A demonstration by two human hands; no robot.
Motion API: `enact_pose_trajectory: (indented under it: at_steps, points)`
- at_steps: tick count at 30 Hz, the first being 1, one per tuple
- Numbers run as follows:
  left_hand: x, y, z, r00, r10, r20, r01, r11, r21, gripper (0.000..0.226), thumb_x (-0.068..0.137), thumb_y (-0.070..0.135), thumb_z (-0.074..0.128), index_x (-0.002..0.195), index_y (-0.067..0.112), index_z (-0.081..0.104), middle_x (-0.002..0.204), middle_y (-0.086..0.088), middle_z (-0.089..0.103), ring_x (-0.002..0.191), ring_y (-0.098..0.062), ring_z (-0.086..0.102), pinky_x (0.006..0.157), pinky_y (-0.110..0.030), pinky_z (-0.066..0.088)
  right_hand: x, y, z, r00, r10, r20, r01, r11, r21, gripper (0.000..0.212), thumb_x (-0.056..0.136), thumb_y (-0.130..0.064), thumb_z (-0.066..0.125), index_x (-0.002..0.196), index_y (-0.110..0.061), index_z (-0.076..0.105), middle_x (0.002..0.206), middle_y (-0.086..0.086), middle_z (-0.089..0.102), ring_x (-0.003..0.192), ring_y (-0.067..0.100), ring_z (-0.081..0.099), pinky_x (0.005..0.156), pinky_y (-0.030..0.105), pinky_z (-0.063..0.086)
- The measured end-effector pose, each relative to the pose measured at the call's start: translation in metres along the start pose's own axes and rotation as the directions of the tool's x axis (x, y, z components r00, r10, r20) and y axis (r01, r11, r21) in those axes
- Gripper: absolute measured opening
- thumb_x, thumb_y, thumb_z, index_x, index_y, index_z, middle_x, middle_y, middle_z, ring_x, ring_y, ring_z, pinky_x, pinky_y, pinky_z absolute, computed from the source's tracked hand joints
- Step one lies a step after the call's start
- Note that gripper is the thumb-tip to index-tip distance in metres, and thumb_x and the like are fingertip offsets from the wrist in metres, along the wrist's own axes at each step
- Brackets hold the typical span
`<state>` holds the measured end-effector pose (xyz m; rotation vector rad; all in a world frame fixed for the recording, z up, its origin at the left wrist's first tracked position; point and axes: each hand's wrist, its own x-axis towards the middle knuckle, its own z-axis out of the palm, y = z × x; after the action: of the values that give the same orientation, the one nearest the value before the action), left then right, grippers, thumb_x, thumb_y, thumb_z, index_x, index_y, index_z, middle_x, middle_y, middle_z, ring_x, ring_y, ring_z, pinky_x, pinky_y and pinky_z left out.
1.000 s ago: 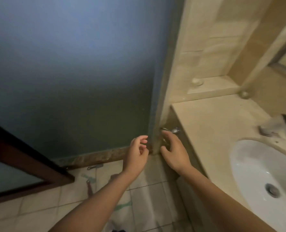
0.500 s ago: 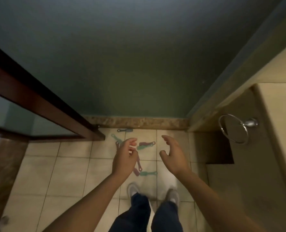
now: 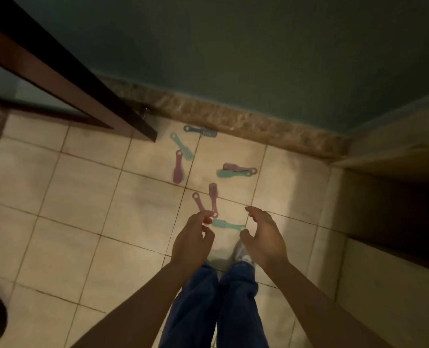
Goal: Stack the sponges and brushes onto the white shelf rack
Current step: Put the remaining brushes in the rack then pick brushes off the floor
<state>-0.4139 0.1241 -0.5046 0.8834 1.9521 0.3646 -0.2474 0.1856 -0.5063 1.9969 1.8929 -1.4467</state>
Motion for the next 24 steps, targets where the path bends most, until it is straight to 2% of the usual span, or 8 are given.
enact_pose_trajectory:
  at_steps: [2, 4, 12, 14, 16, 18, 20, 24]
  points:
    - [0.025, -0.027, 0.031, 0.999, -0.039, 0.011, 0.039, 0.999, -0.038, 0.045, 0.089, 0.014, 0.052, 0.112, 0.052, 0.042, 0.11, 0.024, 0.053, 0.093, 0.005, 0.055, 0.078, -0.027, 0.054, 0.023, 0.029, 0.036, 1.0, 0.014, 0.015, -0.014, 1.0, -0.004, 0.056, 0.085, -0.016, 0.062, 0.136, -0.033, 0.048, 0.134, -0.013, 0.051, 0.12, 0.008, 0.049, 0.089, 0.023, 0.05]
    - [0.049, -0.056, 0.061, 0.997, -0.075, 0.018, 0.076, 0.993, -0.09, 0.041, 0.09, 0.014, 0.052, 0.115, 0.046, 0.046, 0.112, 0.021, 0.055, 0.097, 0.0, 0.057, 0.082, -0.03, 0.055, 0.044, 0.056, 0.072, 1.0, 0.016, 0.026, -0.015, 0.999, -0.042, 0.054, 0.083, -0.018, 0.065, 0.133, -0.032, 0.05, 0.132, -0.012, 0.054, 0.119, 0.01, 0.051, 0.089, 0.027, 0.054]
    - [0.128, -0.161, 0.15, 0.987, -0.15, 0.056, 0.158, 0.971, -0.178, 0.038, 0.092, 0.011, 0.051, 0.116, 0.041, 0.047, 0.117, 0.013, 0.055, 0.097, -0.001, 0.055, 0.07, -0.01, 0.042, 0.13, 0.145, 0.183, 0.996, 0.017, 0.085, 0.005, 0.966, -0.259, 0.047, 0.083, -0.029, 0.067, 0.128, -0.031, 0.056, 0.122, -0.007, 0.061, 0.115, 0.013, 0.051, 0.089, 0.031, 0.053]
    - [0.143, -0.183, 0.165, 0.983, -0.172, 0.057, 0.18, 0.965, -0.189, 0.035, 0.094, 0.013, 0.05, 0.119, 0.036, 0.049, 0.119, 0.01, 0.056, 0.102, -0.006, 0.056, 0.074, -0.015, 0.047, 0.146, 0.16, 0.202, 0.996, 0.006, 0.093, 0.02, 0.962, -0.274, 0.048, 0.082, -0.03, 0.069, 0.129, -0.03, 0.056, 0.122, -0.007, 0.06, 0.114, 0.014, 0.052, 0.089, 0.03, 0.052]
    - [0.157, -0.202, 0.178, 0.978, -0.202, 0.049, 0.208, 0.956, -0.209, 0.032, 0.095, 0.014, 0.049, 0.124, 0.028, 0.051, 0.121, 0.007, 0.058, 0.106, -0.01, 0.056, 0.086, -0.029, 0.052, 0.161, 0.171, 0.219, 0.994, -0.015, 0.112, 0.047, 0.956, -0.29, 0.048, 0.081, -0.031, 0.071, 0.128, -0.03, 0.057, 0.121, -0.006, 0.06, 0.112, 0.015, 0.052, 0.087, 0.03, 0.05]
    - [0.169, -0.218, 0.189, 0.974, -0.22, 0.044, 0.224, 0.946, -0.232, 0.032, 0.096, 0.015, 0.049, 0.126, 0.025, 0.052, 0.121, 0.004, 0.058, 0.109, -0.013, 0.056, 0.095, -0.037, 0.051, 0.174, 0.179, 0.234, 0.991, -0.049, 0.125, 0.088, 0.941, -0.326, 0.045, 0.08, -0.032, 0.072, 0.123, -0.03, 0.059, 0.119, -0.006, 0.059, 0.11, 0.016, 0.053, 0.086, 0.033, 0.051]
    - [0.175, -0.225, 0.193, 0.975, -0.219, 0.038, 0.222, 0.944, -0.245, 0.029, 0.096, 0.016, 0.049, 0.124, 0.025, 0.052, 0.121, 0.004, 0.058, 0.11, -0.013, 0.056, 0.097, -0.037, 0.05, 0.182, 0.181, 0.242, 0.988, -0.092, 0.128, 0.134, 0.918, -0.373, 0.038, 0.079, -0.032, 0.072, 0.115, -0.031, 0.061, 0.113, -0.006, 0.057, 0.104, 0.016, 0.053, 0.081, 0.032, 0.051]
    - [0.183, -0.232, 0.201, 0.983, -0.179, 0.031, 0.181, 0.942, -0.281, 0.03, 0.095, 0.013, 0.048, 0.113, 0.036, 0.049, 0.112, 0.009, 0.058, 0.104, -0.007, 0.056, 0.09, -0.028, 0.049, 0.194, 0.19, 0.257, 0.975, -0.205, 0.089, 0.222, 0.833, -0.508, 0.026, 0.077, -0.027, 0.069, 0.102, -0.026, 0.062, 0.107, -0.003, 0.052, 0.096, 0.017, 0.049, 0.074, 0.028, 0.044]
